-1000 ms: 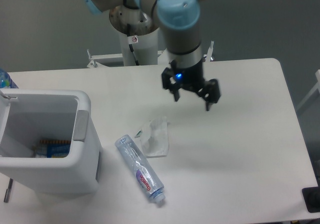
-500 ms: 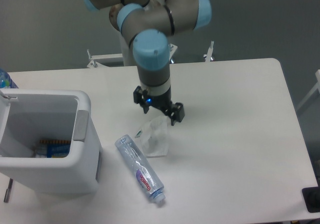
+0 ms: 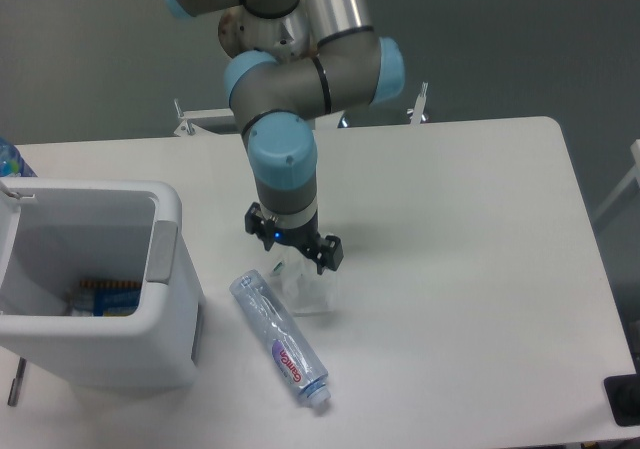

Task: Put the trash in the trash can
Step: 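Close the gripper on the clear plastic bag and lift it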

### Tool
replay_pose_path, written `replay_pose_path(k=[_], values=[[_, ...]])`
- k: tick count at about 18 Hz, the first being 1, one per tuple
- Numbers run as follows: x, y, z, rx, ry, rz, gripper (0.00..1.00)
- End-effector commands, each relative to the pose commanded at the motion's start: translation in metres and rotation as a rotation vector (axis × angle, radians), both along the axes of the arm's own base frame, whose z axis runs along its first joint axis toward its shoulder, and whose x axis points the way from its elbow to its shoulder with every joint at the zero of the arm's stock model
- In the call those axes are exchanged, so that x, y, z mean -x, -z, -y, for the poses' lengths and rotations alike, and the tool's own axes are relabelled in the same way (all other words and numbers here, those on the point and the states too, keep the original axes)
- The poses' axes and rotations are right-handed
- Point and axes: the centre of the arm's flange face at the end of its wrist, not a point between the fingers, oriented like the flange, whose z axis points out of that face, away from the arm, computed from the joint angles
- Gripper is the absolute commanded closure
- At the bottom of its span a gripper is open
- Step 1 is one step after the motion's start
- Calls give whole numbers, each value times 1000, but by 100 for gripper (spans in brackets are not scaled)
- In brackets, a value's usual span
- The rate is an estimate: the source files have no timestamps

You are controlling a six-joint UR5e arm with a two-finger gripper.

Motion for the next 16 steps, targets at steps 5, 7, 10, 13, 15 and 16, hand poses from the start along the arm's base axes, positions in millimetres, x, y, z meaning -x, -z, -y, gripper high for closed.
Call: replay_pose_path(k=[5, 7, 10, 13, 15, 16], values=[[0, 2, 0, 1, 2, 1, 29], [0, 1, 0, 1, 1, -1, 56], [1, -2, 0, 2, 3, -7, 81], [2, -7, 1, 6, 13, -22, 90], [3, -10, 1, 1, 13, -25, 94], [3, -16, 2, -8, 11, -33, 94]])
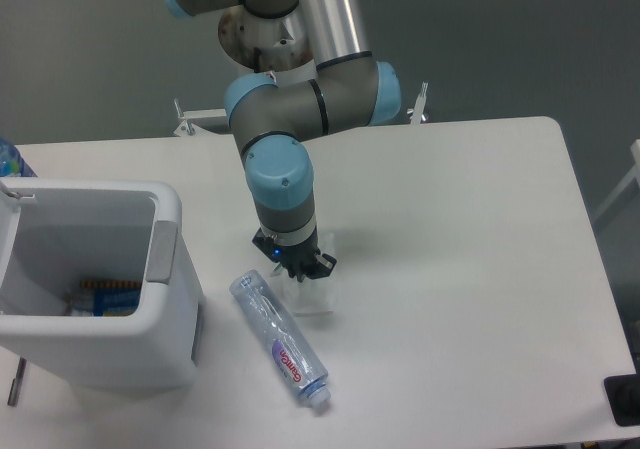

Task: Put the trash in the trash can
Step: 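Close the gripper on the clear plastic bag and lift it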

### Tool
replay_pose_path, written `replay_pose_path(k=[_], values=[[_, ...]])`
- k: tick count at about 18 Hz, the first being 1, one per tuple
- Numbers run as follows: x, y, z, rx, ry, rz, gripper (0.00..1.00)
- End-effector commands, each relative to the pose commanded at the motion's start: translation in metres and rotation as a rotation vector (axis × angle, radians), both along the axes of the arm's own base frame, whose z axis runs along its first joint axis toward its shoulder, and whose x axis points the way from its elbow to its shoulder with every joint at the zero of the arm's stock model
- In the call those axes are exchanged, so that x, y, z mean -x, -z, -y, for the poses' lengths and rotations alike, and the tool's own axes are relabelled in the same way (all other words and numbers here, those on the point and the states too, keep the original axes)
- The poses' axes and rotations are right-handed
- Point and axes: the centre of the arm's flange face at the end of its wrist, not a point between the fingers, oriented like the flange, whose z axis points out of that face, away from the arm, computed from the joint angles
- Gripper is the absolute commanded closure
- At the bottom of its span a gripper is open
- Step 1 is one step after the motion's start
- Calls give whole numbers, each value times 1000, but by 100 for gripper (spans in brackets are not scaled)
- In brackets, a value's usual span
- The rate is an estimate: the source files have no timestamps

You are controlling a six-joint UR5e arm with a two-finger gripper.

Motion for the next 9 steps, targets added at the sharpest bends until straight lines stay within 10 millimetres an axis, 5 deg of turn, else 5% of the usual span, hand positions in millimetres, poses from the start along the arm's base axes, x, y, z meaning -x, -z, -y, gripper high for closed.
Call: replay_pose_path(k=[9], values=[[13, -59, 21, -75, -37, -54, 100]])
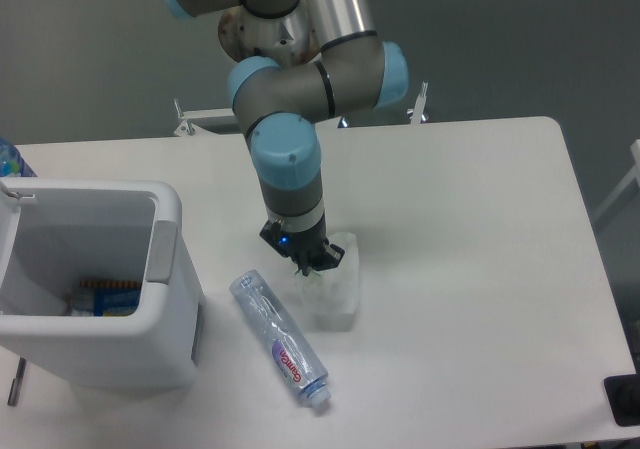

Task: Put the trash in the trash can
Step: 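Close the gripper on the clear plastic bag and lift it, then carry the bag over the white bin and open the gripper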

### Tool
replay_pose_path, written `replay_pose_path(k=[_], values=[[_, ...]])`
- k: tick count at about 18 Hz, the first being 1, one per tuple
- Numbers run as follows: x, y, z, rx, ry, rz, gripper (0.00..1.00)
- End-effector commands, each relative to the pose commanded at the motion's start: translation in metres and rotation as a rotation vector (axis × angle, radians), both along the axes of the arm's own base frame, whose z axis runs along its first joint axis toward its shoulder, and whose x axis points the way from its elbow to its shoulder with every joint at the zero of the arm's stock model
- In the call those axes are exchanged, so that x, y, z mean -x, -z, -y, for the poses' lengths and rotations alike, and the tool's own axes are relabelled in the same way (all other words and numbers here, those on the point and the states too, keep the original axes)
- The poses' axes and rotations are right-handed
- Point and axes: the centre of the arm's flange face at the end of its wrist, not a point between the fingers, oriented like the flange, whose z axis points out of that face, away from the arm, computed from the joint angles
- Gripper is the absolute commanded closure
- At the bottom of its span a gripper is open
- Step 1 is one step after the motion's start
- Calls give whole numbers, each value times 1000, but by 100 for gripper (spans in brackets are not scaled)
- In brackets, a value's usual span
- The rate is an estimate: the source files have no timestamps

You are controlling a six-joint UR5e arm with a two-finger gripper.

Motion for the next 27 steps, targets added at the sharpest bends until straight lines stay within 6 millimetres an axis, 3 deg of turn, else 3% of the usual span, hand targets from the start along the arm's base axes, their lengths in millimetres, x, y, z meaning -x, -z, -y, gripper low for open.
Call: replay_pose_path(k=[3, 10, 13, 15, 19, 22, 25, 27], values=[[8, -49, 9, -87, -31, -48, 100], [58, -182, 7, -467, -275, -13, 100], [60, -215, 2, -585, -338, 53, 100], [56, -226, -2, -633, -374, 104, 100], [30, -250, -11, -688, -387, 151, 100], [-25, -264, -37, -704, -351, 197, 100], [-54, -282, -44, -729, -333, 214, 100], [-91, -283, -59, -720, -276, 239, 100]])
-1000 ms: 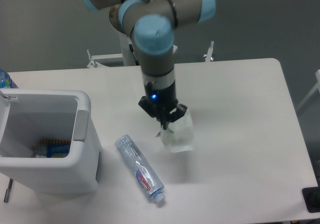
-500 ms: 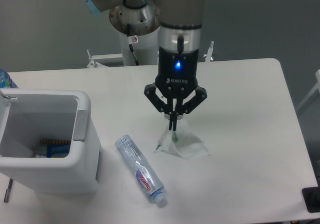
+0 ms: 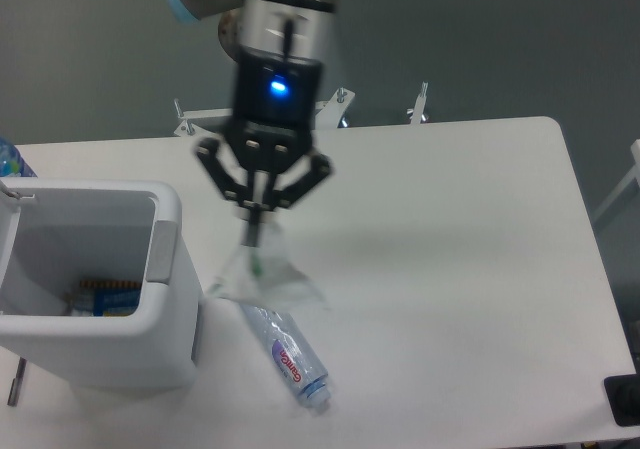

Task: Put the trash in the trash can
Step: 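Carry the bag over the white bin and open the gripper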

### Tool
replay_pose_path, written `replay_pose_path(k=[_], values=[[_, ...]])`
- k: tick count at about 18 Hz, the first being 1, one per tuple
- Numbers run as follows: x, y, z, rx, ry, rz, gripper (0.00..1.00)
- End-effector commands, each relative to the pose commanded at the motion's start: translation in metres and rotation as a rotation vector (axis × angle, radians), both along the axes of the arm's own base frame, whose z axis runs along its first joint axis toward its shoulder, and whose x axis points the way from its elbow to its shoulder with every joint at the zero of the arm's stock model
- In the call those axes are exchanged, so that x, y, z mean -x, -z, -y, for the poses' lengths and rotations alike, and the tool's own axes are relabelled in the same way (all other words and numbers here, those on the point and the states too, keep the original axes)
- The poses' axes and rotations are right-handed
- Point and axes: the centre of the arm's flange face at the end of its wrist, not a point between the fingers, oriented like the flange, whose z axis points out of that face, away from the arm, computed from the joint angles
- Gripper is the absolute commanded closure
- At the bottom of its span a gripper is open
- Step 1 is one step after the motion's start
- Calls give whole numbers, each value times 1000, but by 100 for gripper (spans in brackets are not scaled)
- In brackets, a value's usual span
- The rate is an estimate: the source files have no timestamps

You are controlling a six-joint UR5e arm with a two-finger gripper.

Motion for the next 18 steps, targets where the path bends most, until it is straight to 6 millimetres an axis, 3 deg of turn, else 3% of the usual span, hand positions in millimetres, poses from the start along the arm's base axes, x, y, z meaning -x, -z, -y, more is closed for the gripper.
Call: replay_pose_path(k=[2, 5, 6, 8, 9, 10, 16, 17, 18], values=[[-46, 8, -16, 13, 82, 8, 100], [-78, 13, -25, 21, 134, 16, 100], [-84, 15, -27, 26, 145, 17, 93], [-86, 16, -27, 22, 160, 5, 37], [-85, 17, -28, 24, 159, 5, 15], [-85, 18, -28, 27, 154, 12, 2], [-83, 22, -22, 33, 106, 53, 0], [-77, 22, -21, 36, 94, 51, 0], [-56, 24, -14, 39, 54, 54, 0]])
